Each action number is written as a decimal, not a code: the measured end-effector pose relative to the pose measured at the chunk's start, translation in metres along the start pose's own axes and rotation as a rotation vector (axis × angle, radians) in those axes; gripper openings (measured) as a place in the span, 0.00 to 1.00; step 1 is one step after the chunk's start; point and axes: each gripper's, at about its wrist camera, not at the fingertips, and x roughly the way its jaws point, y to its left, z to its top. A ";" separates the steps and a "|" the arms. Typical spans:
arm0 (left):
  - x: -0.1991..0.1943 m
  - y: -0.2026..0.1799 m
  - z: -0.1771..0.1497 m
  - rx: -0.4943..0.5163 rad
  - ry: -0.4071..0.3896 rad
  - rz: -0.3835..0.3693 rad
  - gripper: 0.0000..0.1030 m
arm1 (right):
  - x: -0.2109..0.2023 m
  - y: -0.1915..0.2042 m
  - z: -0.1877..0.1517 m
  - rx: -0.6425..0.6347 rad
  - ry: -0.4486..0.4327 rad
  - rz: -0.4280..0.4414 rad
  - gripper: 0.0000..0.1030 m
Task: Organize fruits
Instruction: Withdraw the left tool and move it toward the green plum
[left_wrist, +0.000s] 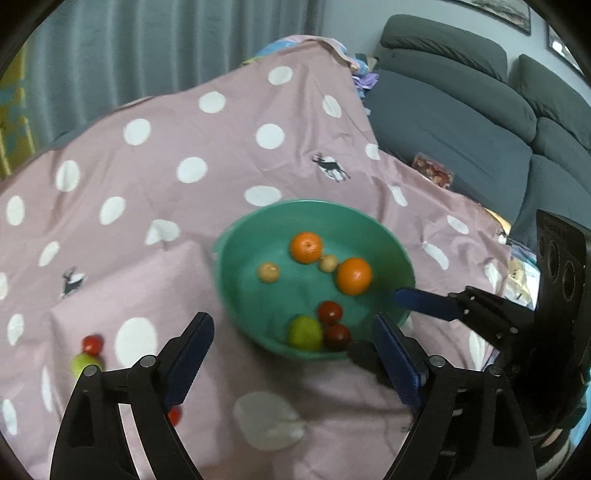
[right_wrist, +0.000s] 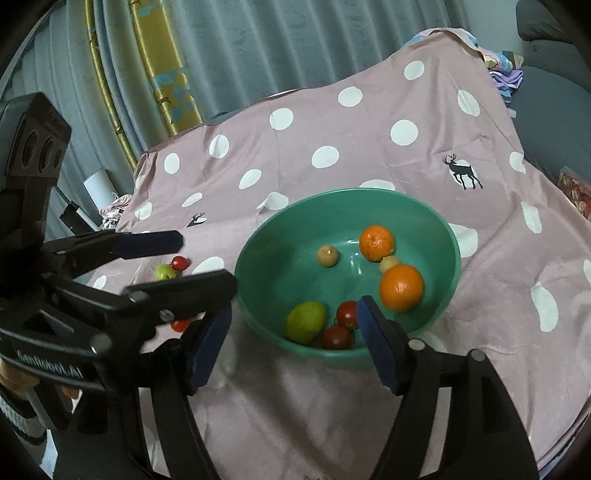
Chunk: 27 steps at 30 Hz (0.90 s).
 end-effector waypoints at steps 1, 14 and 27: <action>-0.004 0.003 -0.003 -0.003 -0.004 0.013 0.85 | -0.002 0.002 -0.001 -0.002 -0.001 0.002 0.69; -0.046 0.042 -0.041 -0.098 -0.037 0.117 0.86 | -0.011 0.033 -0.003 -0.067 0.010 0.020 0.70; -0.063 0.106 -0.090 -0.285 -0.014 0.157 0.86 | 0.007 0.075 -0.007 -0.144 0.072 0.061 0.70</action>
